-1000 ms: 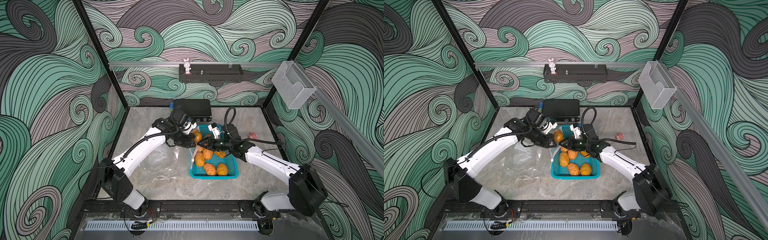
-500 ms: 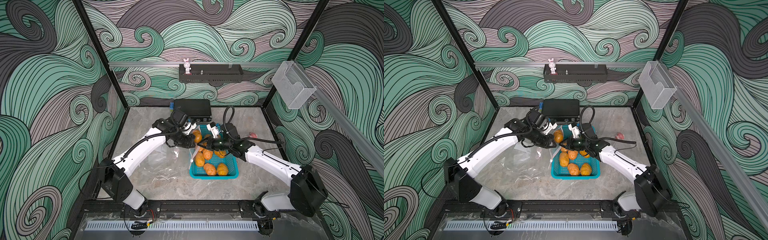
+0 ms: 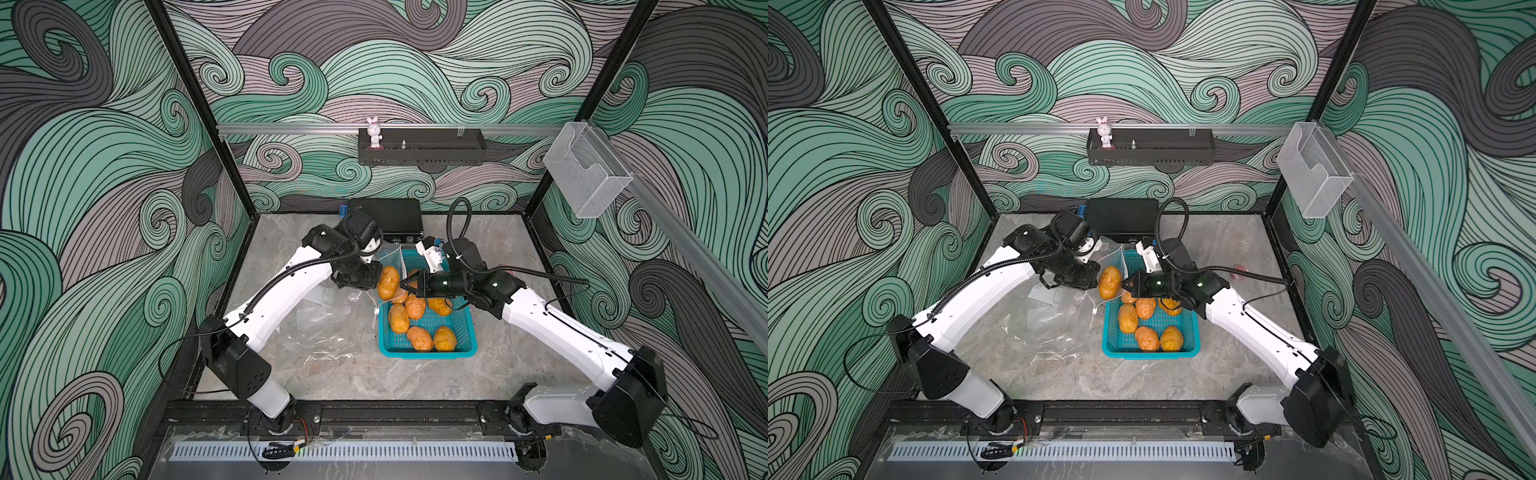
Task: Put the potatoes into a zipper bag and zip it
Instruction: Adjust the zipper food storage bag at the center of the board.
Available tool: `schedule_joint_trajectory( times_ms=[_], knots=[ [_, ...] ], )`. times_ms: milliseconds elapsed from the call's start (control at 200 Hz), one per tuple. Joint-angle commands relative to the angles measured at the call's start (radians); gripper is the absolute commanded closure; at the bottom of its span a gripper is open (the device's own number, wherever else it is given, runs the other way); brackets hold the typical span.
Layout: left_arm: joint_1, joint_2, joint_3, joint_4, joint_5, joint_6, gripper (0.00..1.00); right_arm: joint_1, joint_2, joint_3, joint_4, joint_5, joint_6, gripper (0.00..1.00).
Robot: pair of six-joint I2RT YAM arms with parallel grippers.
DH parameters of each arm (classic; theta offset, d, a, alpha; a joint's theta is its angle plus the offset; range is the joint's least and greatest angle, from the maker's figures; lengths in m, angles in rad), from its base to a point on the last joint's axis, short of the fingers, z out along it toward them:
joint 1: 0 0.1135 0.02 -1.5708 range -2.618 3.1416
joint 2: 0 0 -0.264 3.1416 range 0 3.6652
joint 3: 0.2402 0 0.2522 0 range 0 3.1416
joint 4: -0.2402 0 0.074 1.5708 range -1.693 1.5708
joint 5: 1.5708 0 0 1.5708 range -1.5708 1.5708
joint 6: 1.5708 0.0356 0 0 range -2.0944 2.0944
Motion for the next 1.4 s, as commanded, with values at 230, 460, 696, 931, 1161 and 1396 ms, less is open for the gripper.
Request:
schedule_joint_trajectory(
  times_ms=[230,460,696,931,1161,1396],
  knots=[
    [-0.033,0.012,0.26,-0.325,-0.344,-0.046,1.0,0.062,0.063,0.199,-0.172,0.132,-0.04,1.0],
    [-0.038,-0.017,0.366,-0.344,-0.455,0.003,1.0,0.108,0.125,0.339,-0.159,0.099,-0.027,1.0],
    [-0.038,-0.036,0.51,-0.384,-0.606,0.082,1.0,0.11,0.218,0.475,-0.149,0.033,-0.024,1.0],
    [-0.036,-0.122,0.37,-0.254,-0.629,0.162,1.0,0.109,0.254,0.455,-0.093,0.026,-0.018,1.0],
    [-0.033,-0.218,0.021,-0.008,-0.542,0.194,1.0,0.091,0.239,0.341,-0.066,0.039,-0.023,0.81],
    [-0.027,-0.216,-0.096,0.101,-0.486,0.191,1.0,-0.046,0.089,0.175,-0.032,-0.01,-0.018,0.42]
  ],
)
